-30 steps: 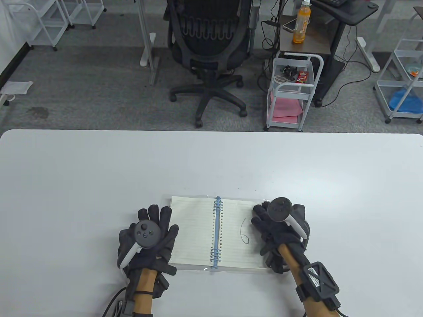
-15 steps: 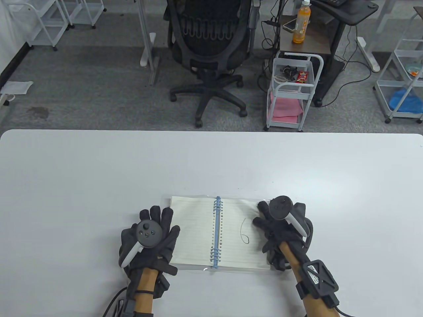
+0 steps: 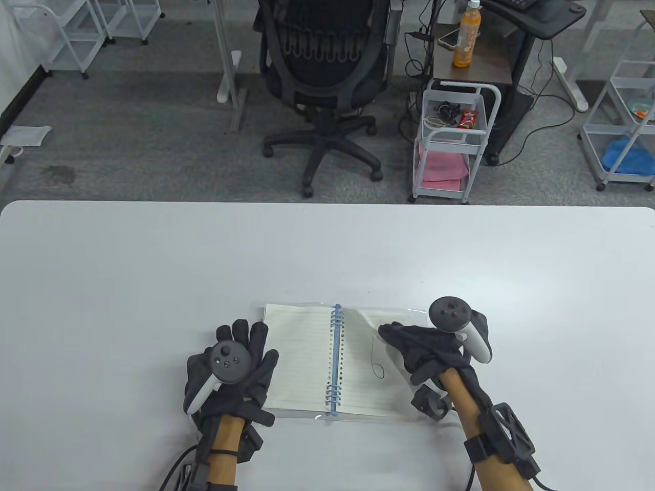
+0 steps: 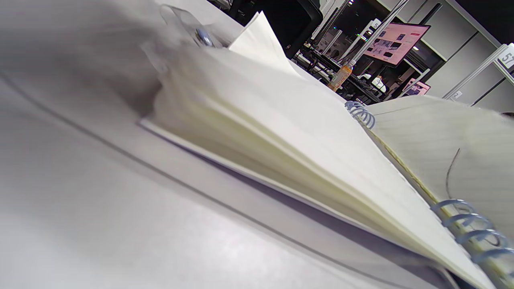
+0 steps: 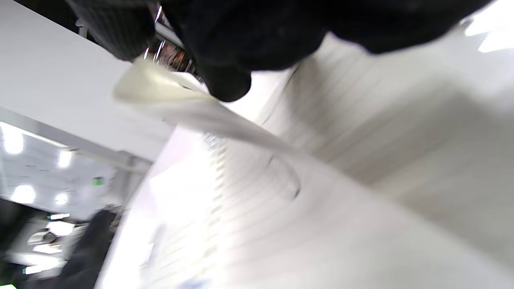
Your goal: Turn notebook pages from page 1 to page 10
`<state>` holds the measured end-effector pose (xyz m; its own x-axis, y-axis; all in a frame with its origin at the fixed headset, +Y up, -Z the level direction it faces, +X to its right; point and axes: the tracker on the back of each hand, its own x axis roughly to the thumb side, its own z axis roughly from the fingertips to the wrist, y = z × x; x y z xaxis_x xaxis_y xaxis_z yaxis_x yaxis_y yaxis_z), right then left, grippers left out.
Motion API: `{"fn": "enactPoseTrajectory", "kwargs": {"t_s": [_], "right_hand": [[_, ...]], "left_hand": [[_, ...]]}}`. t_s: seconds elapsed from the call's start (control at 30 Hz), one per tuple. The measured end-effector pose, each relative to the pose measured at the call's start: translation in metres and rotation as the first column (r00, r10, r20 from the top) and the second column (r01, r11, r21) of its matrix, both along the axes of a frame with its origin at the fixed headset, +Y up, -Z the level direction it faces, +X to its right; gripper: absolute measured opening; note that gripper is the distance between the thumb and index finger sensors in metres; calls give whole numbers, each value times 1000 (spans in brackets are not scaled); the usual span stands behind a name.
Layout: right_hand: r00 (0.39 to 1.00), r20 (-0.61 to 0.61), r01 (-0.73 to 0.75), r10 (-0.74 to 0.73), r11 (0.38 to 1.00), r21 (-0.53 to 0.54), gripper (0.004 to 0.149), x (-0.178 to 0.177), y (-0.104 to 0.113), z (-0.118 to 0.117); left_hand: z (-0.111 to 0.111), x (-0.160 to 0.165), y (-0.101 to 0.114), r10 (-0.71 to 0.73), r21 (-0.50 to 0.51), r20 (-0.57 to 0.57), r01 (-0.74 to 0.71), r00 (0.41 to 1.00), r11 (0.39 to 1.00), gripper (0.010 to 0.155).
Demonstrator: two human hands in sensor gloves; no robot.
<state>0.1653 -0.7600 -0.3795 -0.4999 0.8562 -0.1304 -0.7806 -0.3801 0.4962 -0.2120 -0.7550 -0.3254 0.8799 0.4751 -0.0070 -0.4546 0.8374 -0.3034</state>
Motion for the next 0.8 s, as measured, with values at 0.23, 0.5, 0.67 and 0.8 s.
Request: {"fn": "enactPoseTrajectory", "kwargs": {"t_s": [0.23,0.5,0.67,0.8], "right_hand": [[953,-186,225,-241,969,-101,60,-41,-15,10],[930,-334,-126,153,987,100,57,-97,-17,37],[904,-325,-217,278,953,210,56,-101,-14,40],[943,-308,-85,124,987,136,55,-87,-12,32]], "left_hand": [[0,-3,3,7,17,-13,-7,1000,1000,69],[3,-21,12,63,63,-79,-58,995,996,69],[4,-24,12,81,63,-84,-76,993,995,69],[3,-18,9,61,42,-66,-58,996,997,69]]}}
